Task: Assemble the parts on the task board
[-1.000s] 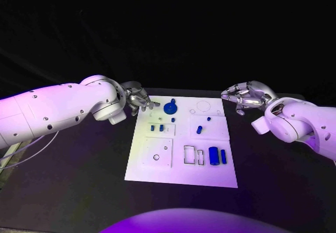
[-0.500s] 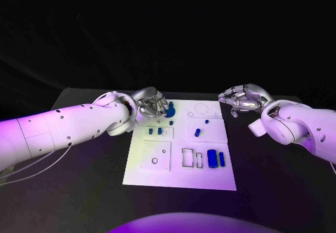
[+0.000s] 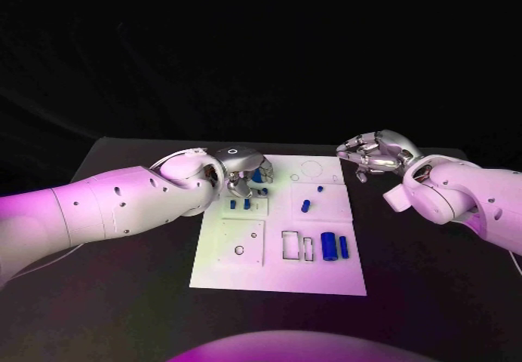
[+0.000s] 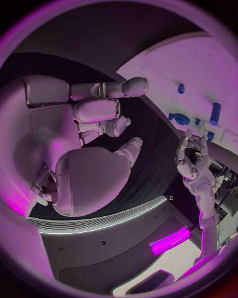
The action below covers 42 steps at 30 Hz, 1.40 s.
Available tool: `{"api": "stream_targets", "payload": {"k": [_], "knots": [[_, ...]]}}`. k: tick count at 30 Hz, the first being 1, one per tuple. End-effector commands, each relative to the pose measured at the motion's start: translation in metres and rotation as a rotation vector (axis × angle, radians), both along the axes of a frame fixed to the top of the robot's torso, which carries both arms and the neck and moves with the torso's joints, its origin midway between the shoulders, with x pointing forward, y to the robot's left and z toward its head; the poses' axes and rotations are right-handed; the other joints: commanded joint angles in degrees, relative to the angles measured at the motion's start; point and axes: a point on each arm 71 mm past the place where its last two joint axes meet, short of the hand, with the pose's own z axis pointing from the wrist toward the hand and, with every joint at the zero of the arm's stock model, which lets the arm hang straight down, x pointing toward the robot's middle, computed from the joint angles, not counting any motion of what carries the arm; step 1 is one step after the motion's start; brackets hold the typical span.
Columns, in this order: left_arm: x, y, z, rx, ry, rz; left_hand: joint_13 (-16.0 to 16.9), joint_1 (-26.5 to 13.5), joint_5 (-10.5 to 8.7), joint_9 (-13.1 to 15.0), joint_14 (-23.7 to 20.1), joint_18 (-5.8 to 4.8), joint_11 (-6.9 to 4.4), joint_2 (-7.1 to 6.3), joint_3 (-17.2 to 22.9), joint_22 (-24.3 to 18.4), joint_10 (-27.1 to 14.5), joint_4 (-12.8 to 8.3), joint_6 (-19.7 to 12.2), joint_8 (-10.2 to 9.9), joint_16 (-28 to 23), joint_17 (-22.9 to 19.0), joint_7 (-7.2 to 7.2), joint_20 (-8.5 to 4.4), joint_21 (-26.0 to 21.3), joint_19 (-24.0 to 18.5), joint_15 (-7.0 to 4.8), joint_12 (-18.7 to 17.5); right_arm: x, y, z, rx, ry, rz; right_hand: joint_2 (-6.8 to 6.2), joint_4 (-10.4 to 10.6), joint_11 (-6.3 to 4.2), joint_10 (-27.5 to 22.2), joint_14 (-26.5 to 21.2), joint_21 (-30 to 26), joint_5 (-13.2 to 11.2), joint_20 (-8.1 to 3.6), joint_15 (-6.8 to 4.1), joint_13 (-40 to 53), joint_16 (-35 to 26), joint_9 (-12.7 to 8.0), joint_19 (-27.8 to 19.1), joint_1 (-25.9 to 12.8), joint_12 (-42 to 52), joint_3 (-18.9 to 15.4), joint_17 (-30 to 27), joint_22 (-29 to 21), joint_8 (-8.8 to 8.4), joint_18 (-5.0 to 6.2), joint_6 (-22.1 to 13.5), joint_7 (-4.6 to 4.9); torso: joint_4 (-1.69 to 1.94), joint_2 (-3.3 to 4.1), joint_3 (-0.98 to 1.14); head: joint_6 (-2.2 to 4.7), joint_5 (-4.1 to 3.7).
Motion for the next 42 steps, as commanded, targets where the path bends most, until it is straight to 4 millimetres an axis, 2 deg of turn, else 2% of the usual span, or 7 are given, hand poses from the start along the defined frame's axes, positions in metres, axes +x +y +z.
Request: {"api": "stream_targets", "payload": {"k": [1,4,11,17,31,32,42], "knots": [[-0.002,-0.007,-0.005,0.138,-0.04,-0.061,-0.34,0.51,0.05,-0.3,2.43,-0.02,-0.4,0.84,-1.55,3.76,-0.09,0.69,0.91,-0.69,4.03,2.85,-0.38,-0.21,4.26,1.99,-0.3,-0.46,-0.001,0.002,0.0,0.007,0.0,0.019,-0.03,0.25,0.0,-0.12,-0.21,-0.04,0.24,0.01,0.0,0.1,-0.19,-0.1,-0.23,0.41,-0.04,0.27,0.2,0.19,0.08,0.38,-0.48,0.14,0.05,-0.08,0.05,-0.19,-0.02],[-0.001,-0.01,-0.006,0.162,-0.052,-0.059,-0.72,1.61,0.09,-0.61,5.28,-1.08,-0.59,1.27,-2.1,9.8,0.09,1.22,1.55,-1.48,8.1,6.55,-0.46,-0.39,10.86,4.87,-0.54,-0.87,-0.001,0.003,-0.001,0.008,0.001,0.021,-0.01,0.26,0.0,-0.05,-0.19,0.04,0.24,0.01,0.0,0.18,-0.16,-0.1,-0.18,0.41,0.03,0.28,0.28,0.26,0.08,0.36,-0.48,0.14,0.04,-0.08,0.04,-0.22,-0.04],[0.001,-0.015,-0.008,0.186,-0.057,-0.052,-1.17,3.13,0.09,-0.81,7.18,-1.72,-0.63,1.95,-1.29,13.9,0.53,1.48,2.67,-2.08,10.82,8.86,-0.18,-0.46,15.37,6.54,-0.68,-1.34,-0.001,0.004,-0.002,0.008,0.003,0.023,-0.01,0.26,0.0,-0.05,-0.19,0.04,0.24,0.01,0.0,0.18,-0.16,-0.1,-0.18,0.41,0.03,0.28,0.28,0.26,0.08,0.36,-0.48,0.14,-0.02,-0.1,0.08,-0.28,0.04],[0.003,-0.021,-0.008,0.199,-0.053,-0.04,-1.7,4.55,0.11,-0.95,8.37,-2.18,-0.61,2.32,1.82,16.8,1.77,1.29,3.78,-2.64,12.44,10.03,0.0,-0.38,18.58,7.54,-0.58,-1.93,-0.001,0.005,-0.002,0.009,0.005,0.024,0.06,0.32,0.0,0.05,-0.14,0.11,0.26,0.0,-0.01,0.24,-0.13,-0.1,-0.09,0.4,0.08,0.32,0.41,0.34,0.09,0.34,-0.49,0.15,0.01,-0.12,0.07,-0.4,-0.01],[0.01,-0.026,-0.011,0.23,-0.038,-0.013,-2.26,4.71,0.09,-0.98,8.63,-2.33,-0.26,1.83,5.41,18.34,2.71,0.59,4.5,-3.33,13.07,9.74,0.73,-0.06,20.3,7.62,-0.24,-2.99,-0.001,0.006,-0.003,0.009,0.007,0.026,0.06,0.32,0.0,0.05,-0.14,0.11,0.26,0.0,-0.01,0.24,-0.13,-0.1,-0.09,0.4,0.08,0.32,0.41,0.34,0.09,0.34,-0.49,0.15,-0.08,-0.1,0.05,-0.6,-0.13],[0.01,-0.026,-0.012,0.233,-0.036,-0.012,-2.29,4.5,0.09,-1.0,8.5,-2.25,-0.23,1.47,5.55,18.12,2.82,0.5,4.43,-3.46,12.96,9.35,0.79,-0.03,20.09,7.39,-0.19,-3.1,-0.001,0.006,-0.003,0.009,0.008,0.027,0.06,0.32,0.0,0.05,-0.14,0.11,0.26,0.0,-0.01,0.24,-0.13,-0.1,-0.09,0.4,0.08,0.32,0.41,0.34,0.09,0.34,-0.49,0.15,-0.1,-0.09,0.06,-0.63,-0.11],[0.012,-0.027,-0.014,0.26,-0.019,-0.002,-2.34,4.35,0.09,-0.99,8.19,-2.14,-0.24,1.28,6.15,17.88,3.03,0.26,4.47,-3.64,12.75,8.65,1.06,0.0,19.84,6.99,-0.21,-3.33,-0.001,0.006,-0.003,0.011,0.009,0.028,0.27,0.46,-0.01,0.18,-0.07,0.05,0.43,0.0,-0.02,0.23,-0.19,-0.11,0.01,0.41,0.09,0.42,0.43,0.34,0.14,0.33,-0.49,0.15,0.09,-0.17,0.05,-0.96,-0.3]]}}
